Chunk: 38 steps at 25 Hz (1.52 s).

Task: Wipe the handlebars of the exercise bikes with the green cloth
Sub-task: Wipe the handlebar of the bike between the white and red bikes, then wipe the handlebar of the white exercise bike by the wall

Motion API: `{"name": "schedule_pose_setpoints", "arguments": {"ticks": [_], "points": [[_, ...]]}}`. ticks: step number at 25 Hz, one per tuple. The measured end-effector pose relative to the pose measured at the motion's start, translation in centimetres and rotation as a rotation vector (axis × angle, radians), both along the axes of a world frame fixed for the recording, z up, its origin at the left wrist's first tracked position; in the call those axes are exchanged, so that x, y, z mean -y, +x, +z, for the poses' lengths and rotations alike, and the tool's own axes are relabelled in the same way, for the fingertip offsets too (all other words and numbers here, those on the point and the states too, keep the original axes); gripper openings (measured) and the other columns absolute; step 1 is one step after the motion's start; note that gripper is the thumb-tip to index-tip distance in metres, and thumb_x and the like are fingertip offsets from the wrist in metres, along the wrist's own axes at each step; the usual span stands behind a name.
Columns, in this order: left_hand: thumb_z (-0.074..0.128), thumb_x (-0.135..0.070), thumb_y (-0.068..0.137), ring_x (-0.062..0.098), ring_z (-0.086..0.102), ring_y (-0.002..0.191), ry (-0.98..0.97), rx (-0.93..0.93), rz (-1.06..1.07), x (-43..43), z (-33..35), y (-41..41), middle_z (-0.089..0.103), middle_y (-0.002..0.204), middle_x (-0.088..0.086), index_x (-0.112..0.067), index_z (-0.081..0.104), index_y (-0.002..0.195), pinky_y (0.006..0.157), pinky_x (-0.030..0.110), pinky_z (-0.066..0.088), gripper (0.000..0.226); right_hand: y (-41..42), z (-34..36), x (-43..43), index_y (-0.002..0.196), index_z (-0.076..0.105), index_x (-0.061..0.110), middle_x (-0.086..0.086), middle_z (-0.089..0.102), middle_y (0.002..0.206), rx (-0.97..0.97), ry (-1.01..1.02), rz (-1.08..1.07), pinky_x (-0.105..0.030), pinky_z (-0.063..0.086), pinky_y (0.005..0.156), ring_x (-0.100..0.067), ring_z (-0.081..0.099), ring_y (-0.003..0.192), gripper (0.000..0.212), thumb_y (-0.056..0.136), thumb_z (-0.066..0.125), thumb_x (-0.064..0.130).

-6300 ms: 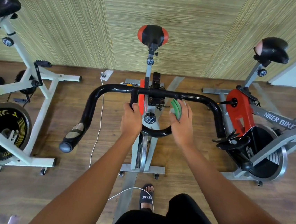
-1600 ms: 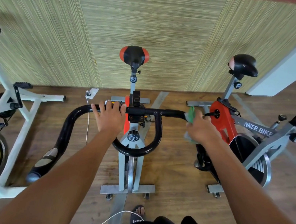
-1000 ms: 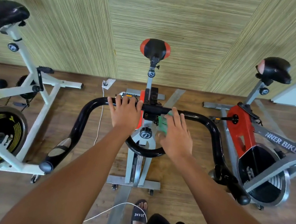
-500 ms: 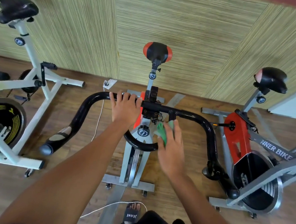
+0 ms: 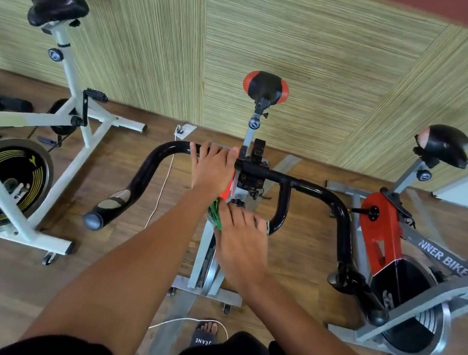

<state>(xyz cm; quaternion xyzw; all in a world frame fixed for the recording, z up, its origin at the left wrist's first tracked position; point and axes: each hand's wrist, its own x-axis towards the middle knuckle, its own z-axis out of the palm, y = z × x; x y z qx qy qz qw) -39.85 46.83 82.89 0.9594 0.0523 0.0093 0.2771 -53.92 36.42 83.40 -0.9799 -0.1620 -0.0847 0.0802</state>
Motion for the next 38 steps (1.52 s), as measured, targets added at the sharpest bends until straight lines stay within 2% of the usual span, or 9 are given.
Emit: {"name": "schedule_pose_setpoints", "arguments": {"ticks": [7, 10, 13, 17, 21, 26, 29, 33, 38], "points": [[0.020, -0.045, 0.106, 0.021, 0.019, 0.148, -0.043, 0.024, 0.025, -0.2, 0.2, -0.4, 0.044, 0.149, 0.004, -0.015, 0.053, 0.137, 0.123, 0.049, -0.007, 0.054, 0.3, -0.1, 8.3, 0.145, 0.039, 0.035, 0.014, 0.048, 0.139, -0.177, 0.085, 0.173, -0.041, 0.023, 0.116, -0.010, 0.034, 0.136, 0.054, 0.094, 0.057, 0.031], [0.033, -0.047, 0.104, 0.024, 0.020, 0.147, -0.125, 0.059, 0.142, 0.2, 1.3, -2.6, 0.032, 0.155, 0.006, -0.014, 0.046, 0.138, 0.121, 0.049, 0.002, 0.049, 0.7, 2.6, 7.1, 0.144, 0.040, 0.039, 0.021, 0.045, 0.131, -0.427, 0.557, -0.024, -0.038, 0.034, 0.107, -0.003, 0.037, 0.126, 0.047, 0.102, 0.048, 0.021], [0.043, -0.041, 0.101, 0.020, 0.036, 0.131, -0.293, 0.109, 0.244, 0.6, 2.9, -6.2, 0.049, 0.136, 0.001, -0.023, 0.057, 0.119, 0.112, 0.042, 0.016, 0.029, 1.0, 5.9, 5.9, 0.134, 0.052, 0.033, 0.008, 0.062, 0.125, -0.690, 1.248, -0.380, -0.033, 0.051, 0.080, -0.016, 0.061, 0.112, 0.032, 0.104, 0.045, 0.027], [0.051, -0.032, 0.101, 0.007, 0.059, 0.081, -0.704, 0.180, 0.205, 0.8, 4.9, -11.3, 0.064, 0.086, -0.010, -0.033, 0.060, 0.089, 0.079, 0.029, 0.042, 0.015, -0.5, 8.2, 4.9, 0.119, 0.066, 0.010, -0.012, 0.074, 0.111, -1.099, 1.794, -0.520, -0.044, 0.053, 0.092, -0.027, 0.069, 0.100, 0.028, 0.099, 0.055, 0.027], [0.055, -0.034, 0.100, 0.015, 0.066, 0.095, -0.964, -0.025, 0.193, 0.3, 6.9, -15.3, 0.069, 0.101, -0.002, -0.016, 0.065, 0.111, 0.082, 0.028, 0.053, 0.023, -2.4, 8.6, 2.7, 0.124, 0.065, 0.003, -0.018, 0.070, 0.118, -1.238, 1.886, -0.437, -0.047, 0.048, 0.102, -0.034, 0.066, 0.110, 0.033, 0.094, 0.058, 0.016], [0.068, -0.018, 0.092, 0.032, 0.070, 0.106, -1.435, -0.211, 0.302, -1.9, 7.7, -22.5, 0.072, 0.114, 0.018, -0.002, 0.065, 0.122, 0.089, 0.039, 0.058, 0.035, -5.7, 8.5, 0.9, 0.115, 0.068, 0.002, -0.018, 0.072, 0.110, -1.428, 1.901, -0.346, -0.041, 0.058, 0.082, -0.030, 0.071, 0.093, 0.036, 0.081, 0.058, 0.004], [0.069, -0.009, 0.089, 0.037, 0.069, 0.104, -1.374, -0.111, 0.470, -2.8, 7.6, -26.6, 0.072, 0.111, 0.023, 0.003, 0.067, 0.116, 0.089, 0.042, 0.058, 0.029, -8.8, 7.9, -0.5, 0.117, 0.065, 0.002, -0.023, 0.071, 0.108, -1.519, 1.770, -0.283, -0.044, 0.061, 0.076, -0.033, 0.072, 0.090, 0.040, 0.077, 0.060, -0.004], [0.068, -0.004, 0.087, 0.034, 0.071, 0.090, -1.366, 0.016, 0.650, -3.5, 7.2, -31.2, 0.073, 0.101, 0.024, 0.002, 0.068, 0.104, 0.083, 0.042, 0.058, 0.018, -12.5, 6.8, -2.6, 0.121, 0.062, -0.001, -0.029, 0.067, 0.114, -1.625, 1.685, -0.236, -0.055, 0.052, 0.095, -0.041, 0.068, 0.101, 0.047, 0.076, 0.052, -0.014], [0.074, -0.008, 0.085, 0.042, 0.068, 0.101, -1.253, 0.141, 0.839, -5.1, 6.3, -35.1, 0.071, 0.104, 0.025, -0.001, 0.063, 0.107, 0.092, 0.054, 0.055, 0.026, -15.6, 7.1, -5.3, 0.118, 0.063, 0.005, -0.023, 0.072, 0.100, -1.713, 1.585, -0.170, -0.040, 0.059, 0.065, -0.033, 0.072, 0.083, 0.044, 0.086, 0.041, -0.016]]}}
